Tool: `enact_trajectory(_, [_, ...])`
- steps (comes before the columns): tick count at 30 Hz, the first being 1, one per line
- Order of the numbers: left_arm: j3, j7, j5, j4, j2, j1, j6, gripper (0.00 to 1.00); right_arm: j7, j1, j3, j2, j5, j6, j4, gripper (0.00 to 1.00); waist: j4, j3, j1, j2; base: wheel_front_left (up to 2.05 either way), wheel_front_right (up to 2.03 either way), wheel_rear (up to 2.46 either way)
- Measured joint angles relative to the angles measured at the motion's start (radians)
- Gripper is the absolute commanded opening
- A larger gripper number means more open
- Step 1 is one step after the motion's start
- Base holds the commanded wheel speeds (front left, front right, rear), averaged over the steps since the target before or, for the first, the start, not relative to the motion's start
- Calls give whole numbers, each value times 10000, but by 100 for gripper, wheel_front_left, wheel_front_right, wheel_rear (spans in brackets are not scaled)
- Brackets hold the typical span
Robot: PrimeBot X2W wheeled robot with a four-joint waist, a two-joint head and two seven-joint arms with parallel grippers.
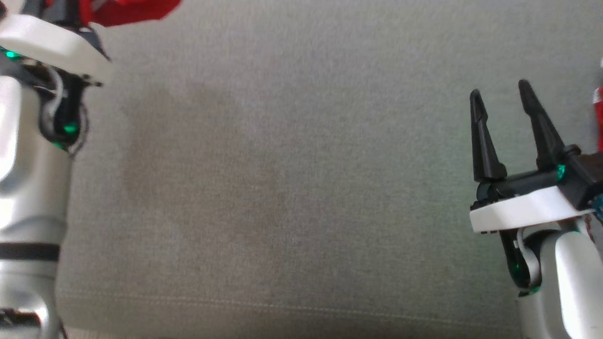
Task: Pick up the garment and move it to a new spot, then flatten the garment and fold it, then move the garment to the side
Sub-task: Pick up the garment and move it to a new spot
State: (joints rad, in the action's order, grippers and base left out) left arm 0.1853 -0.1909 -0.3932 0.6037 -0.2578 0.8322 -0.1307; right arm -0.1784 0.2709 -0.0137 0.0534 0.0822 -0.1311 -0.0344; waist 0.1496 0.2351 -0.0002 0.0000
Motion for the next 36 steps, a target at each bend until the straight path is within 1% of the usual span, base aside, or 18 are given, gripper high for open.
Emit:
enact_trajectory(3, [153,458,-376,-1093,182,-461,0,0,-77,-13,17,-2,127,0,-86,100,-124,-390,0,0,0,0,0])
enact_trajectory(7, [508,1168,-658,-2554,443,-1071,31,0,-157,-10,69,-4,309,0,-157,100,-555,-647,0,0,0,0,0])
enact_trajectory(11, [1147,1739,-669,-3766,878,-1573,150,0,-245,21,63,-4,368,0,-132,100,-1138,-726,0,0,0,0,0])
enact_trajectory(14, [1718,1881,-405,-4226,1108,-1653,222,0,-255,81,73,-4,525,0,0,100,-1628,-672,1,0,0,0,0])
enact_trajectory(17, [2240,1791,-65,-4144,1344,-1641,249,0,-263,243,98,-4,646,0,121,100,-2161,-547,1,0,0,0,0])
enact_trajectory(20, [2976,1392,550,-3526,1402,-1547,234,0,-336,430,192,-6,786,0,261,100,-2703,-385,1,0,0,0,0])
enact_trajectory(21, [2976,1392,550,-3526,1402,-1547,234,0,-336,430,192,-6,786,0,261,100,-2703,-385,1,0,0,0,0])
enact_trajectory(22, [3432,1093,922,-2897,1363,-1424,153,0,-366,495,236,-4,855,0,320,100,-3056,-260,2,0,0,0,0])
enact_trajectory(23, [3432,1093,922,-2897,1363,-1424,153,0,-366,495,236,-4,855,0,320,100,-3056,-260,2,0,0,0,0])
enact_trajectory(25, [3885,817,1231,-2171,1308,-1290,104,0,-424,491,251,-4,897,0,313,100,-3381,-132,2,0,0,0,0])
enact_trajectory(26, [4113,746,1342,-1791,1287,-1239,90,9,-430,491,253,-4,934,0,303,100,-3531,-69,2,0,0,0,0])
enact_trajectory(27, [4399,750,1519,-1394,1241,-1195,73,69,-433,490,249,-4,951,0,280,100,-3670,-9,2,0,0,0,0])
enact_trajectory(28, [4675,792,1722,-989,1166,-1165,61,69,-435,489,265,-4,953,0,259,100,-3791,42,3,0,0,0,0])
enact_trajectory(29, [4782,807,1741,-612,1154,-1174,59,100,-462,486,272,-4,953,0,222,100,-3900,87,3,0,0,0,0])
enact_trajectory(32, [4698,575,1413,31,1210,-1187,61,100,-512,471,263,-4,951,0,115,100,-4069,138,4,0,0,0,0])
enact_trajectory(34, [4650,259,1423,188,1227,-1160,79,100,-520,459,245,-4,947,0,65,100,-4017,83,3,0,0,0,0])
enact_trajectory(36, [4445,2,1323,213,1271,-1133,190,100,-520,453,259,-6,918,0,40,100,-3883,-20,3,0,0,0,0])
